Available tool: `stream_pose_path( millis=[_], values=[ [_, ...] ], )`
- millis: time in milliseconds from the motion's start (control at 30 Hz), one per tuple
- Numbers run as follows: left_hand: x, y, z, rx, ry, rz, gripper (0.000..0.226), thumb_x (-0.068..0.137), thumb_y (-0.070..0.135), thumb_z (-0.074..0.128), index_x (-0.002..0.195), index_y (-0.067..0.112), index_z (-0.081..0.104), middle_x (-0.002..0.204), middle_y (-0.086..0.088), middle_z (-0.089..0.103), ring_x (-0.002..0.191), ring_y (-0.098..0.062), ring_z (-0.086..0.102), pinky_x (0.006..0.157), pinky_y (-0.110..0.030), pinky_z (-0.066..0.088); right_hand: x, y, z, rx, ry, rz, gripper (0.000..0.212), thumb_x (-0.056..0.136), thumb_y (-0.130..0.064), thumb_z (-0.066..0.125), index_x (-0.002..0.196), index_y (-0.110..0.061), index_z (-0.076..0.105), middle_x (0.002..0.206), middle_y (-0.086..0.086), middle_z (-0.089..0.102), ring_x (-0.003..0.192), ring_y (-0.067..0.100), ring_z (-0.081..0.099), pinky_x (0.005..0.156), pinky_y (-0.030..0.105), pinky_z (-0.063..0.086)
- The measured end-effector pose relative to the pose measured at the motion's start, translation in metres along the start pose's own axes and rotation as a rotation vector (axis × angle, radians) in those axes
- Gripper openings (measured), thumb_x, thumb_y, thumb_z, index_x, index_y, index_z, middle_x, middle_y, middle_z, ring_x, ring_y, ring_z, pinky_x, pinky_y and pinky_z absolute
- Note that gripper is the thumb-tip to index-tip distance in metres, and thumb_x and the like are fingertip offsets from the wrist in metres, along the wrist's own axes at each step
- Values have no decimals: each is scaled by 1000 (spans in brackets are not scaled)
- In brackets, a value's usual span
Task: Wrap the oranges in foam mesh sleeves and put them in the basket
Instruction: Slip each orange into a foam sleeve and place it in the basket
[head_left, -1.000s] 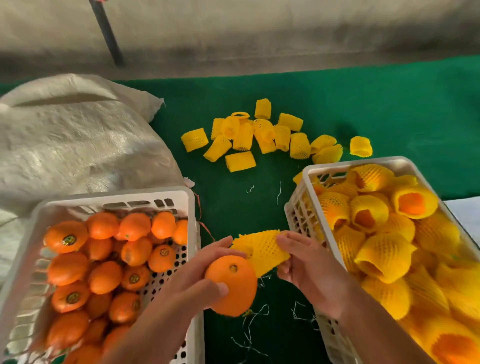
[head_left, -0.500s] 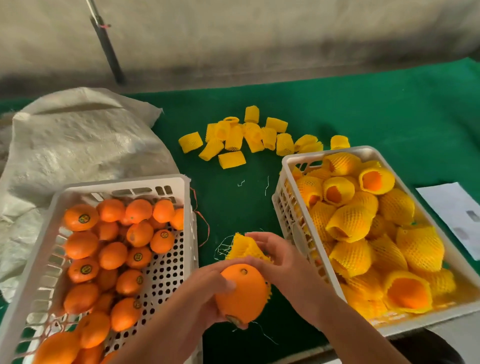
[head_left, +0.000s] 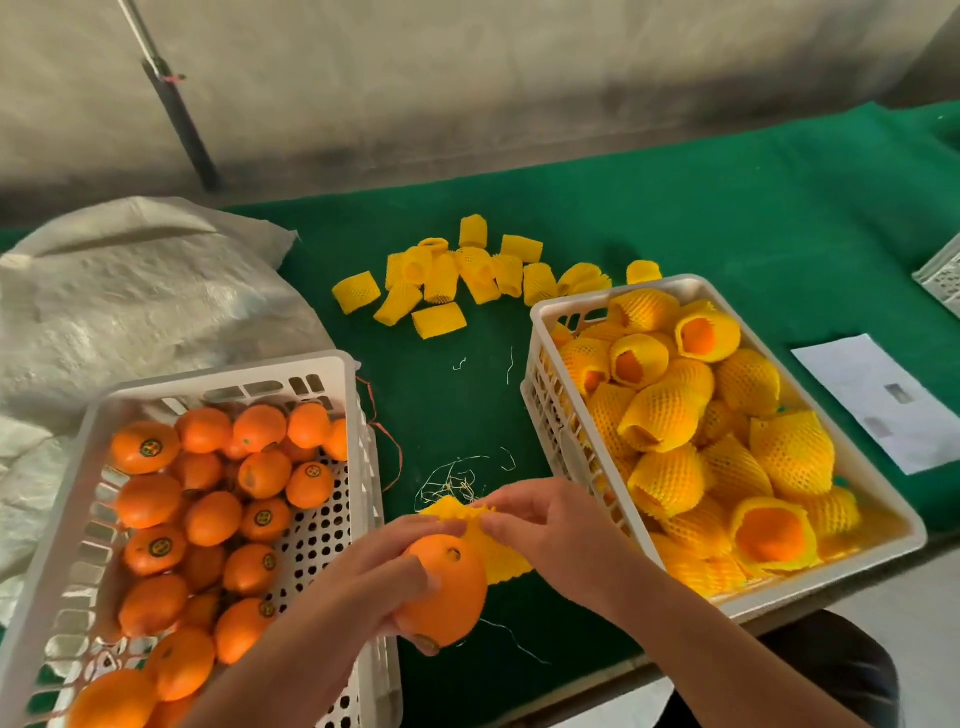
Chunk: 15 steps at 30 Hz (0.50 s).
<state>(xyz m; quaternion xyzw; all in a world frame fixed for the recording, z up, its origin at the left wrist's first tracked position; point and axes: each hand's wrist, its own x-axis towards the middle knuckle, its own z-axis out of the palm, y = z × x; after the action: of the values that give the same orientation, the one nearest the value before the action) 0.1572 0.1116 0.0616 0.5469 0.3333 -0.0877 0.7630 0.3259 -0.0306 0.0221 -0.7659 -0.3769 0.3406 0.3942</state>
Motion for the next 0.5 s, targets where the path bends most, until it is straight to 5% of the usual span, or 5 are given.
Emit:
stream_pose_path(
  millis=[133, 233, 300, 433, 500],
  values=[
    [-13, 5, 0, 218, -69, 75, 65, 46, 51, 68, 110, 62, 69, 115, 46, 51, 108, -2, 59, 66, -14, 56, 3, 3, -5, -46, -26, 21, 8, 99, -40, 68, 98, -42, 75, 93, -32, 70, 101, -13, 63, 78, 16, 52],
    [-16, 5, 0, 383, -9, 127, 67, 51, 62, 65, 118, 63, 62, 114, 50, 47, 109, 3, 58, 77, -18, 50, 3, 2, -8, -223, 120, -44, 8, 102, -34, 64, 99, -41, 65, 82, -23, 66, 97, -7, 63, 72, 13, 56],
    [-18, 4, 0, 506, 63, 147, 62, 61, 63, 63, 122, 59, 56, 118, 50, 41, 112, 2, 55, 72, -13, 49, 0, -2, -7, -308, 237, -121, 8, 105, -32, 60, 100, -39, 61, 75, -23, 60, 98, -8, 60, 67, 5, 51],
    [-20, 11, 9, 510, 46, 93, 62, 59, 65, 65, 120, 59, 59, 114, 62, 30, 113, 16, 47, 63, -5, 50, -7, -11, 9, -374, 198, -212, 7, 106, -33, 56, 99, -34, 59, 72, -20, 55, 87, -4, 60, 66, 9, 48],
    [-16, 8, 15, 410, 24, 40, 63, 51, 64, 66, 113, 54, 65, 116, 54, 39, 111, 0, 55, 59, -7, 52, -10, -14, 16, -378, 218, -213, 8, 104, -36, 57, 96, -34, 57, 76, -19, 56, 89, -3, 59, 73, 9, 48]
  ],
)
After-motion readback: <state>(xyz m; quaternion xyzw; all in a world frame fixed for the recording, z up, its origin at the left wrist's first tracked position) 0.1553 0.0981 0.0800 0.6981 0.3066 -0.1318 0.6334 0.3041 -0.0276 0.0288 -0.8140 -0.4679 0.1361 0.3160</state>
